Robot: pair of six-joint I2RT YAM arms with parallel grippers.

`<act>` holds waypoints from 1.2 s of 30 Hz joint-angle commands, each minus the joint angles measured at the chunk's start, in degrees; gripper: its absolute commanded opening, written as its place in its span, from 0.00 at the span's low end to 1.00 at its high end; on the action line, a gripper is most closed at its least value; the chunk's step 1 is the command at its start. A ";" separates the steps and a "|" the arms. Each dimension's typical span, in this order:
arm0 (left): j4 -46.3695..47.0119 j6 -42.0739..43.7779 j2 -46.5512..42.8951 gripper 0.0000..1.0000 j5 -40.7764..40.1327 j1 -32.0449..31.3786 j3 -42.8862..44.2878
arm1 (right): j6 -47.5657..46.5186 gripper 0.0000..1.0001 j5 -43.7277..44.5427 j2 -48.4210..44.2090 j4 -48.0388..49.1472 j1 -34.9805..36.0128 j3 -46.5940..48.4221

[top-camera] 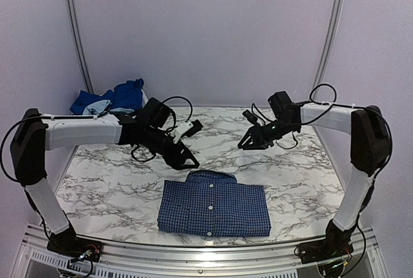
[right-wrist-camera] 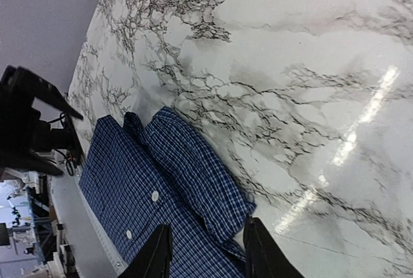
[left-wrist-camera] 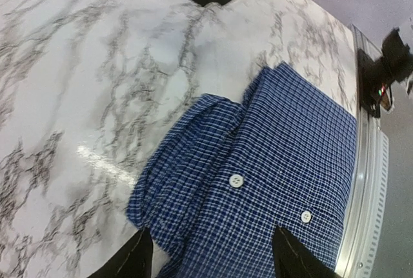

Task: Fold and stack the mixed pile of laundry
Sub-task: Adjust the square-folded shirt at the center of the board.

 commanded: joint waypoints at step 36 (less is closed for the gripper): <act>-10.41 19.70 14.73 0.21 -3.70 -10.94 12.51 | 0.77 0.09 -13.14 28.64 1.73 10.55 9.69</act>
